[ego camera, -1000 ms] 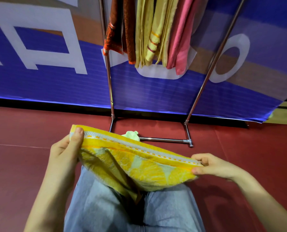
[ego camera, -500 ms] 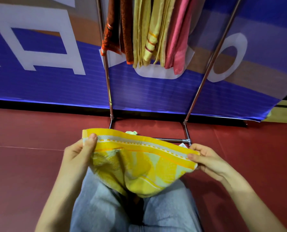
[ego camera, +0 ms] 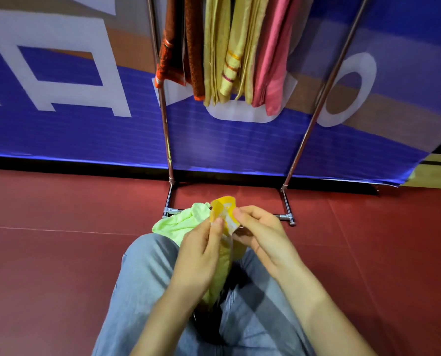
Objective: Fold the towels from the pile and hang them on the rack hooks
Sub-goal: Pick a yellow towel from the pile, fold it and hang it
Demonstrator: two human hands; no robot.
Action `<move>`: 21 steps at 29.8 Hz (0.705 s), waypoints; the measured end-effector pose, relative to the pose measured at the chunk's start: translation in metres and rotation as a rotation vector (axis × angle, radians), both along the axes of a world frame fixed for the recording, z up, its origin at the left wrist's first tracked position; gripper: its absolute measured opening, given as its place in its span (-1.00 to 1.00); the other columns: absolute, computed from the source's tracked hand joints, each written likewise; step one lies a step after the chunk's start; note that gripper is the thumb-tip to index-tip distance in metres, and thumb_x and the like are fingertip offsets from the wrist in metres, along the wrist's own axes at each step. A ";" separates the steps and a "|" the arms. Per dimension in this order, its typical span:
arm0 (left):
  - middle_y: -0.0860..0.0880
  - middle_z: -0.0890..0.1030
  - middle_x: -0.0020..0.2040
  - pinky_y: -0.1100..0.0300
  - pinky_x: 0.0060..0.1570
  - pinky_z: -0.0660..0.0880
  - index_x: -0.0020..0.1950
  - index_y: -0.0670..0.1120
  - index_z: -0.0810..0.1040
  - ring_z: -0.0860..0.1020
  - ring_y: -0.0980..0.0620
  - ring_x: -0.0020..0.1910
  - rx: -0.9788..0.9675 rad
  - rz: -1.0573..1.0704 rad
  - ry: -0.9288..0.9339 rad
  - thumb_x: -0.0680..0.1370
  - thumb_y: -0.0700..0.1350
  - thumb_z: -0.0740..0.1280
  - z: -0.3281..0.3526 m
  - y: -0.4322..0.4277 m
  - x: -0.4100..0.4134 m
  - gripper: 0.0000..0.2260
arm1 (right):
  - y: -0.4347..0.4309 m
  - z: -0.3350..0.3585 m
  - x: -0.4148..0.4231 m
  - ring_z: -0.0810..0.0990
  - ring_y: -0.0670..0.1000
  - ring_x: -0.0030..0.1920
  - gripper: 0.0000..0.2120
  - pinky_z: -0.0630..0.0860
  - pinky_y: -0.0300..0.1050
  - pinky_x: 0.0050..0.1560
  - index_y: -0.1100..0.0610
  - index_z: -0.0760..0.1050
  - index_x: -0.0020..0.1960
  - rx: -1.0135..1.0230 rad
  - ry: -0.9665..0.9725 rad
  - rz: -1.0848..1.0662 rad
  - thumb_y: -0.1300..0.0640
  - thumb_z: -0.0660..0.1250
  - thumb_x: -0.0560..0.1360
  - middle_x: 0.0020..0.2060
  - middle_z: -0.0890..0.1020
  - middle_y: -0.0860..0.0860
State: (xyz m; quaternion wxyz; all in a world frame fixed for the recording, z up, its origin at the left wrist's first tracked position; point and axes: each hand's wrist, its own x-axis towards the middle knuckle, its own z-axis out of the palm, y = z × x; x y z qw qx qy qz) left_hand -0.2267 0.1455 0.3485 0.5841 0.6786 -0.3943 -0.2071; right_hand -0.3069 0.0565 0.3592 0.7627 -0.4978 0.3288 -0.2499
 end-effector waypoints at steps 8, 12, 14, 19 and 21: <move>0.35 0.56 -0.32 0.49 -0.27 0.33 -0.23 0.12 0.44 0.45 0.38 -0.33 -0.061 -0.002 -0.009 0.51 0.09 0.09 -0.006 0.010 0.001 -0.81 | 0.010 0.008 0.000 0.64 -0.02 -0.23 -0.41 0.60 -0.18 -0.12 0.23 0.56 -0.09 0.199 -0.068 0.082 -0.21 -0.02 0.45 -0.28 0.66 0.10; 0.39 0.59 -0.10 0.48 -0.07 0.40 -0.07 0.15 0.48 0.52 0.39 -0.10 -0.076 -0.014 -0.018 0.42 0.20 0.12 -0.008 0.013 0.006 -0.77 | 0.017 0.015 -0.002 0.67 -0.06 -0.21 -0.38 0.62 -0.24 -0.14 0.22 0.58 -0.11 0.203 -0.077 0.142 -0.23 -0.06 0.44 -0.29 0.70 0.06; 0.44 0.57 -0.06 0.53 -0.02 0.38 -0.05 0.17 0.48 0.51 0.43 -0.05 -0.075 -0.020 -0.023 0.44 0.13 0.18 -0.008 0.013 0.007 -0.84 | 0.020 0.018 -0.004 0.67 -0.03 -0.13 -0.34 0.60 -0.20 -0.06 0.21 0.58 -0.08 0.207 -0.081 0.177 -0.28 -0.05 0.36 -0.20 0.70 0.09; 0.34 0.62 -0.12 0.49 -0.03 0.40 -0.07 0.09 0.48 0.53 0.39 -0.09 -0.061 -0.061 0.026 0.48 0.04 0.16 -0.007 0.013 0.018 -0.87 | 0.022 0.025 -0.008 0.63 0.00 0.04 -0.23 0.53 -0.13 0.12 0.18 0.54 0.05 0.246 -0.118 0.290 -0.35 -0.12 0.27 -0.02 0.65 0.09; 0.14 0.63 -0.14 0.36 -0.01 0.43 -0.08 0.06 0.50 0.53 0.30 -0.10 -0.055 -0.066 0.037 0.49 0.09 0.12 -0.005 0.012 0.021 -0.79 | 0.021 0.026 -0.010 0.63 0.01 0.04 -0.21 0.52 -0.12 0.13 0.18 0.53 0.07 0.233 -0.132 0.317 -0.35 -0.15 0.28 0.01 0.66 0.07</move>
